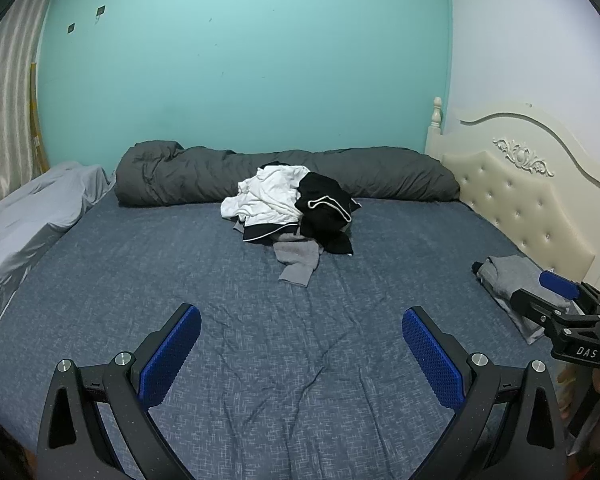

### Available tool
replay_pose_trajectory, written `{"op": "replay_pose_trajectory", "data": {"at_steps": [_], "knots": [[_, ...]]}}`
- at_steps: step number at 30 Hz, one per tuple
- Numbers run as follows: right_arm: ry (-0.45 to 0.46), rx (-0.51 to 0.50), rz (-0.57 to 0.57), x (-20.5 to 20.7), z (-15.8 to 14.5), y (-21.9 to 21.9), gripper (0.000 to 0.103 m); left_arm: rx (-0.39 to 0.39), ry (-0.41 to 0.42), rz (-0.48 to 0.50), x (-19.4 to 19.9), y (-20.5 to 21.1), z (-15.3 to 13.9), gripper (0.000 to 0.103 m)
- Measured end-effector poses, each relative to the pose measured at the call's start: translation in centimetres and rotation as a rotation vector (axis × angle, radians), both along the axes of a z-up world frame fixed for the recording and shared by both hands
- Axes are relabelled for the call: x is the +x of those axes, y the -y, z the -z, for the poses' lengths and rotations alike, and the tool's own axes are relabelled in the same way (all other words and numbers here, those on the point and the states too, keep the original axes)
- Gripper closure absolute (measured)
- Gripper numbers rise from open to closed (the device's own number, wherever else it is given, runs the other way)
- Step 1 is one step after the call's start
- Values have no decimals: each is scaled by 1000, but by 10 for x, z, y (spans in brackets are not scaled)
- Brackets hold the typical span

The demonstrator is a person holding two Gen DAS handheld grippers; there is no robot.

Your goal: Fold clothes

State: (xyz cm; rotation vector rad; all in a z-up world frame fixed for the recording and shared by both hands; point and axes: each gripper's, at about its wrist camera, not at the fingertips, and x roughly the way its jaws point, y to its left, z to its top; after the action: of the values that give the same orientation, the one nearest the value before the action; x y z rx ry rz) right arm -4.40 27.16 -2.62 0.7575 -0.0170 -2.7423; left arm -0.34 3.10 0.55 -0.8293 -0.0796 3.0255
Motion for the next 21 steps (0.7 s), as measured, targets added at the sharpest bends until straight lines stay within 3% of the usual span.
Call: {"op": "replay_pose_trajectory", "data": {"at_steps": [21], "knots": [[1, 7, 5, -1, 0, 1, 2, 9, -1, 19, 0, 10, -5, 0]]}}
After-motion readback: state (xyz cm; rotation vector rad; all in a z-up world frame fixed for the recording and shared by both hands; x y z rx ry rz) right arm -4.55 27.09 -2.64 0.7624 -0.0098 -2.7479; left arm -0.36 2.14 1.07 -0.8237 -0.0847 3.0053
